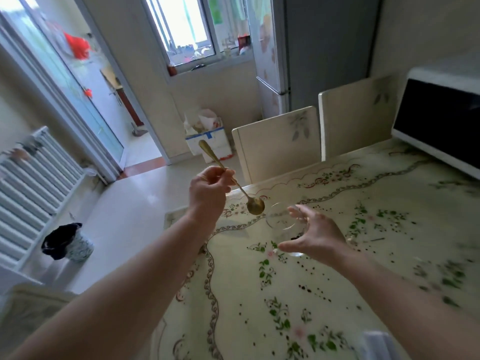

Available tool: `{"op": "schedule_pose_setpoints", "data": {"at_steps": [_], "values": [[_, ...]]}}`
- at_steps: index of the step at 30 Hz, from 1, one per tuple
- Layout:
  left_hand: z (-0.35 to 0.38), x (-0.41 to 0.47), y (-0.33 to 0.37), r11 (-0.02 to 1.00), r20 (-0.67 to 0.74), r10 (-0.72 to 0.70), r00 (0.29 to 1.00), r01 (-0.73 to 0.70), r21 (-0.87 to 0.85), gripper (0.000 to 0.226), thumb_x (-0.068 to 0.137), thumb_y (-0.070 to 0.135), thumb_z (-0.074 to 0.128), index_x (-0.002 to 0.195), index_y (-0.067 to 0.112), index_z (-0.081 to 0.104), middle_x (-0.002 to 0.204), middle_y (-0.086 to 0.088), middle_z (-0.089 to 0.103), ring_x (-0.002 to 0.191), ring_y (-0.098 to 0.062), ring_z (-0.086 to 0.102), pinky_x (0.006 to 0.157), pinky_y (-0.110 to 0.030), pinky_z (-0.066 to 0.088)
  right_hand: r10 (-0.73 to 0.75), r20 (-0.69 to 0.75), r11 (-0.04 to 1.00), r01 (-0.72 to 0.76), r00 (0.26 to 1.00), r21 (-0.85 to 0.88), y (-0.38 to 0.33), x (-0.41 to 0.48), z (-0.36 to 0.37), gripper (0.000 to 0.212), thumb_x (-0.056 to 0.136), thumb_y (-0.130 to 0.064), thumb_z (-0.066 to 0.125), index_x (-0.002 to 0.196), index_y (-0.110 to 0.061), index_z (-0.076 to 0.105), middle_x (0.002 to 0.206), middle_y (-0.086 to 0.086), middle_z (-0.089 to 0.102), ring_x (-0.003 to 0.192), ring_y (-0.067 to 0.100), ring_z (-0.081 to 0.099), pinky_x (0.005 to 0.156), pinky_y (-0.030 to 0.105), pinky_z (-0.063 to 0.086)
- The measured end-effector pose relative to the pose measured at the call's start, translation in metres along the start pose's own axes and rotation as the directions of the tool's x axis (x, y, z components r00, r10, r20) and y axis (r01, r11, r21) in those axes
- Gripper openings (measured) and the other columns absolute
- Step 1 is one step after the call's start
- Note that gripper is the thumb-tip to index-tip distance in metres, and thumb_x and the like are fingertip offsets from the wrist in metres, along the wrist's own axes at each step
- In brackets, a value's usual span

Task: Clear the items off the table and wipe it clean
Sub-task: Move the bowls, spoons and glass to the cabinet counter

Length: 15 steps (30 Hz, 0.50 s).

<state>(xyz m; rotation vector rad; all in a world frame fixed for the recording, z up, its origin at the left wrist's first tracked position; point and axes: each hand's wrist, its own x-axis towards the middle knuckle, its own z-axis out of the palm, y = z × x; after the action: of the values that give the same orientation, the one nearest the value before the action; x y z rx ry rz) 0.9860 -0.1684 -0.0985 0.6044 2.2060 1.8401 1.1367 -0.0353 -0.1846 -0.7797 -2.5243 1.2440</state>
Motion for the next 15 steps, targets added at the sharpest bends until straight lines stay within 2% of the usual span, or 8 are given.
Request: {"op": "schedule_pose_setpoints", "data": {"at_steps": [2,6,9,11,13,15], "values": [[-0.005,-0.022,0.02,0.996,0.06,0.049,0.997,-0.045,-0.074,0.009,0.092,0.009,0.06,0.087,0.011,0.066,0.078,-0.002,0.066,0.061,0.0,0.061,0.058,-0.011,0.049,0.0,-0.044,1.0,0.001,0.999,0.015,-0.012,-0.029,-0.003,0.097,0.052,-0.037,0.089,0.137,-0.026,0.043,0.136,-0.007,0.053,0.117,0.013,0.055,0.089,0.02,0.047],[-0.007,-0.06,0.045,0.984,0.162,0.128,0.978,-0.104,-0.147,0.009,0.089,0.005,0.063,0.087,0.014,0.067,0.078,-0.001,0.069,0.066,-0.002,0.065,0.062,-0.012,0.051,0.002,-0.099,1.0,0.001,0.995,0.022,-0.028,-0.085,-0.008,0.098,0.054,-0.038,0.088,0.137,-0.025,0.037,0.132,-0.009,0.054,0.108,0.006,0.055,0.081,0.011,0.043],[-0.004,-0.094,0.055,0.985,0.324,0.173,0.93,-0.155,-0.082,0.008,0.085,0.003,0.067,0.086,0.011,0.068,0.076,-0.002,0.069,0.067,-0.007,0.063,0.063,-0.014,0.051,0.05,-0.203,0.999,-0.049,0.978,0.014,-0.037,-0.13,-0.006,0.093,0.054,-0.042,0.088,0.13,-0.029,0.035,0.121,-0.015,0.054,0.102,0.003,0.051,0.067,0.001,0.035],[0.0,-0.116,0.055,0.977,0.424,0.188,0.886,-0.213,0.012,0.007,0.084,0.009,0.07,0.08,0.014,0.071,0.074,-0.004,0.069,0.065,-0.012,0.057,0.061,-0.021,0.047,0.091,-0.269,0.996,-0.09,0.959,0.014,-0.041,-0.159,-0.004,0.088,0.055,-0.041,0.088,0.125,-0.029,0.037,0.113,-0.016,0.052,0.098,0.002,0.051,0.06,-0.001,0.031],[0.004,-0.138,0.05,0.956,0.5,0.218,0.838,-0.286,0.063,0.011,0.084,0.018,0.072,0.073,0.019,0.072,0.068,-0.002,0.066,0.062,-0.014,0.052,0.06,-0.028,0.043,0.114,-0.316,0.993,-0.113,0.942,0.021,-0.045,-0.187,-0.003,0.087,0.054,-0.042,0.088,0.124,-0.029,0.038,0.112,-0.018,0.05,0.1,0.001,0.051,0.062,-0.003,0.033],[0.005,-0.162,0.047,0.943,0.556,0.229,0.799,-0.325,0.079,0.011,0.083,0.025,0.072,0.074,0.021,0.074,0.058,0.007,0.059,0.052,-0.008,0.046,0.056,-0.026,0.04,0.138,-0.36,0.99,-0.141,0.922,0.018,-0.046,-0.217,0.001,0.088,0.052,-0.044,0.087,0.124,-0.029,0.039,0.116,-0.019,0.052,0.104,0.0,0.052,0.069,-0.002,0.034]]}}
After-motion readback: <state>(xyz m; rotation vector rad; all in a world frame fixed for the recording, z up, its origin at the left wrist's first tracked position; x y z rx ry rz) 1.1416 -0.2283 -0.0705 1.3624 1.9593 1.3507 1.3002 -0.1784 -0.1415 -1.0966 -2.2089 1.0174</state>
